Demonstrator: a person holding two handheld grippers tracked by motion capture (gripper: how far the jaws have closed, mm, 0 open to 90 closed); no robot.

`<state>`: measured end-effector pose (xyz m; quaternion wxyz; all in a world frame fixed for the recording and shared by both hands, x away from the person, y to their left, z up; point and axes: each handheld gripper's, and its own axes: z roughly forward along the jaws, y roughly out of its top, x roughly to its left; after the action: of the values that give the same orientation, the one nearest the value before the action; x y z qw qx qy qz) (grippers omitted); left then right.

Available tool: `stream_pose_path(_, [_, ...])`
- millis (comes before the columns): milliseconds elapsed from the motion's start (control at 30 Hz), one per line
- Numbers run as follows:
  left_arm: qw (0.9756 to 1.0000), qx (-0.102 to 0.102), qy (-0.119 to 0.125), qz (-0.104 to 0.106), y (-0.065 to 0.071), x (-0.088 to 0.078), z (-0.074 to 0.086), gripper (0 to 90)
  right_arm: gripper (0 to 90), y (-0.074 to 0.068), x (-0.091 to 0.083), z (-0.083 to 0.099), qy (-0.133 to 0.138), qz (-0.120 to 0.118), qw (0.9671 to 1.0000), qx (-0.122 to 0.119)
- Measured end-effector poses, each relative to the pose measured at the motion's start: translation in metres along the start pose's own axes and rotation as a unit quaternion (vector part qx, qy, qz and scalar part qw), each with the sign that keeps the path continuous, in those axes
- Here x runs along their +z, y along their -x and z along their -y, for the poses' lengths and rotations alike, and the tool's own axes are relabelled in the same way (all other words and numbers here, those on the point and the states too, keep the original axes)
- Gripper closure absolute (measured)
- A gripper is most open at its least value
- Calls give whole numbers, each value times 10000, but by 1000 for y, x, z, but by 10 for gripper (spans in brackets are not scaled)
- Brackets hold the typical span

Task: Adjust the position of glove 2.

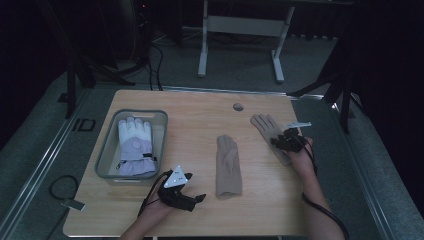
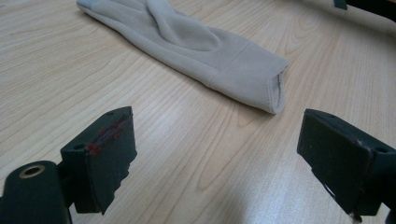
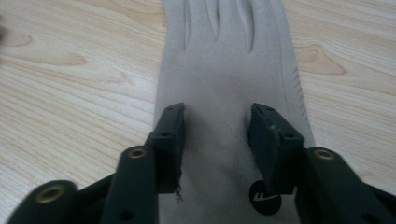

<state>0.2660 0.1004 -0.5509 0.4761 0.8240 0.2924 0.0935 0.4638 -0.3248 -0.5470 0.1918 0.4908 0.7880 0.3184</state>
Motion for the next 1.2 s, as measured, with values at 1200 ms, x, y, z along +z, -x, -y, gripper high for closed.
stream_pose_path(1200, [10000, 31, 85, -34, 1, -3, -2, 117, 807, -70, -81, 60, 356, 695, 9826, 1683])
